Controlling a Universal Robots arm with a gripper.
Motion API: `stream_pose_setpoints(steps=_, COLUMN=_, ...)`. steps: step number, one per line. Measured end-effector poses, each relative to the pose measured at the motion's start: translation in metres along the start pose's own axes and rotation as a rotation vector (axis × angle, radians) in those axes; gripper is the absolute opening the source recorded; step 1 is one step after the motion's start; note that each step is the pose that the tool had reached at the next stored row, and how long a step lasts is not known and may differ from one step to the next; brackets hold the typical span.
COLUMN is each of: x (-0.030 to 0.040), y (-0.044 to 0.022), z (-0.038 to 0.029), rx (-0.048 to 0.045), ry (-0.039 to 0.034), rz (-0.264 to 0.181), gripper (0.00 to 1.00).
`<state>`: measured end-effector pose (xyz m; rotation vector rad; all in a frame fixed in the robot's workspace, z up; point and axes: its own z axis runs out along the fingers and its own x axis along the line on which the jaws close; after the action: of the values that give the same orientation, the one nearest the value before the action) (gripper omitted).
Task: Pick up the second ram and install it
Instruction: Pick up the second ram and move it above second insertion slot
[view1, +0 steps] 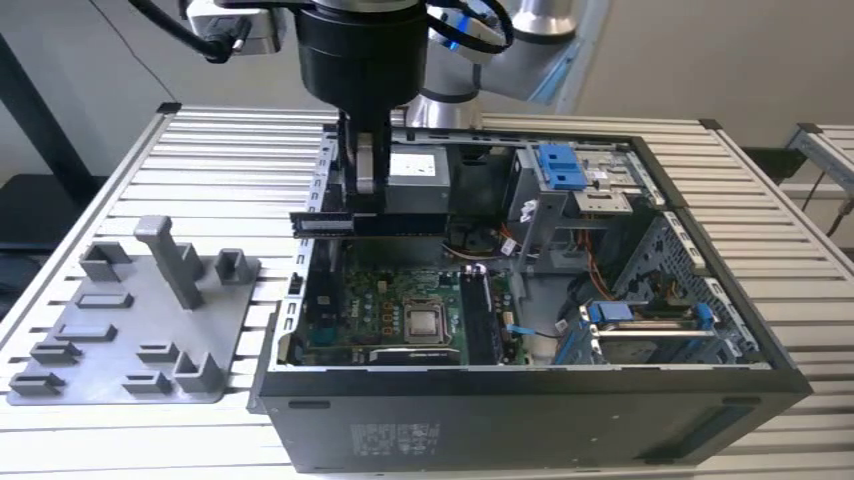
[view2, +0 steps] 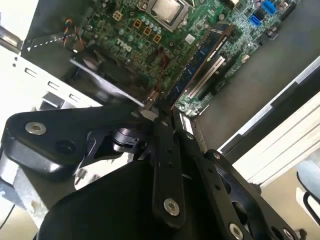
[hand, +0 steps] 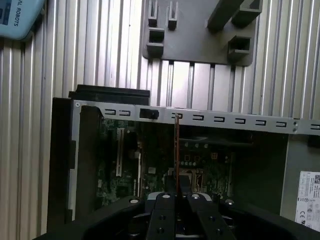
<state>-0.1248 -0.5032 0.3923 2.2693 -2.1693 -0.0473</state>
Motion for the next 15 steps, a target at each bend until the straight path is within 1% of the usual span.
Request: stream_pose_setpoints(steps=15, x=0.0028, y=-0.0509, z=-0.0012, rx=-0.0022, ry=0.0000, rz=-0.009, gripper=0.14)
